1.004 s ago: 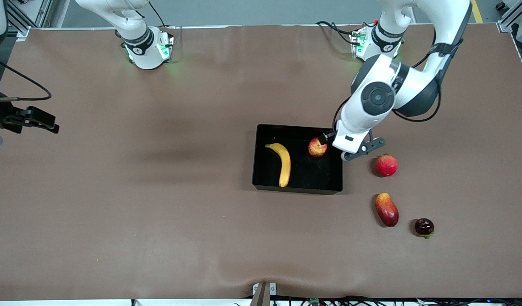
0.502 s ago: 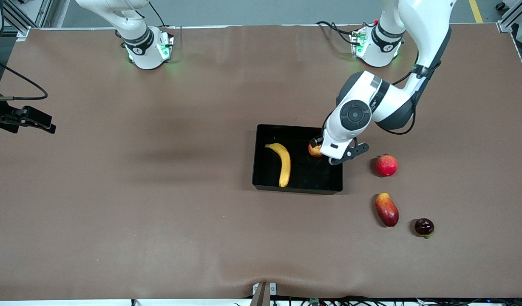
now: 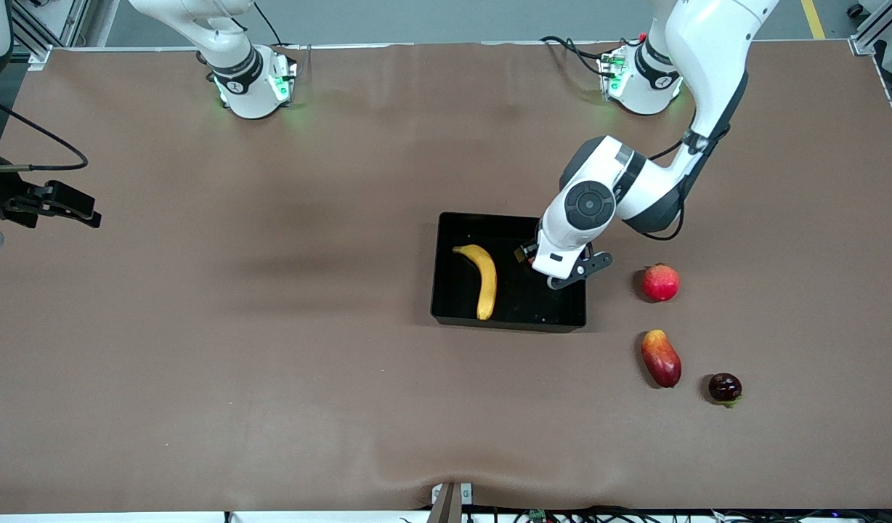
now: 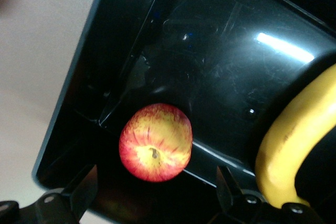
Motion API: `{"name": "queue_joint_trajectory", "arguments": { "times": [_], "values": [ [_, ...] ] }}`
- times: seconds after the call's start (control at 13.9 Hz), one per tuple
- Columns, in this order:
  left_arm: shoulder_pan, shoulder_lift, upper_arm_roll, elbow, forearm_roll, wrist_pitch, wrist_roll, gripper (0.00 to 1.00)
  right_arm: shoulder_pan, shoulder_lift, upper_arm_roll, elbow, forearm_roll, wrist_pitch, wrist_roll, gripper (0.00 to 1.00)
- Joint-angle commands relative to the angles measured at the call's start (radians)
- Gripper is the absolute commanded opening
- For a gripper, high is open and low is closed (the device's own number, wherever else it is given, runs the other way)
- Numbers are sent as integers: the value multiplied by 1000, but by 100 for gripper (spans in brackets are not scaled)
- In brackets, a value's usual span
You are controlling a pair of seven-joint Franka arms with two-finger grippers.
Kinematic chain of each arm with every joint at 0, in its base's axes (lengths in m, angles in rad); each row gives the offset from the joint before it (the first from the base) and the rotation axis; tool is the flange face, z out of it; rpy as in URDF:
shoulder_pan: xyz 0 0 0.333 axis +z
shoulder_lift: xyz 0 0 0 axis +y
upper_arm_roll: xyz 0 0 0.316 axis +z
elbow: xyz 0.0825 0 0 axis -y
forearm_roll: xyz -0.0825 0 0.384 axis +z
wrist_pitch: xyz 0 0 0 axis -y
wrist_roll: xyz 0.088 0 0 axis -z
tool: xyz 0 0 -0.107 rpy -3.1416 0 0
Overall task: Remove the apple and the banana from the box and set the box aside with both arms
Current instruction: 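Reach into the black tray and grasp the red apple with the left gripper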
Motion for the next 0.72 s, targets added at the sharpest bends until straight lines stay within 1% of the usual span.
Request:
{"name": "queue_joint_trajectory", "arguments": {
  "times": [0.0, 0.43, 0.57, 0.65],
  "values": [
    [-7, 25, 0, 9, 44, 24, -43, 100, -5, 4, 4, 7, -3, -10, 7, 100],
    [-15, 62, 3, 9, 49, 55, -52, 100, 3, 21, 4, 5, 8, -5, 7, 100],
    [-13, 80, 1, 8, 120, 58, -57, 100, 8, 32, 5, 5, 14, 4, 7, 100],
    [-13, 88, 1, 6, 133, 58, -69, 100, 17, 42, 5, 5, 14, 4, 7, 100]
  ]
}}
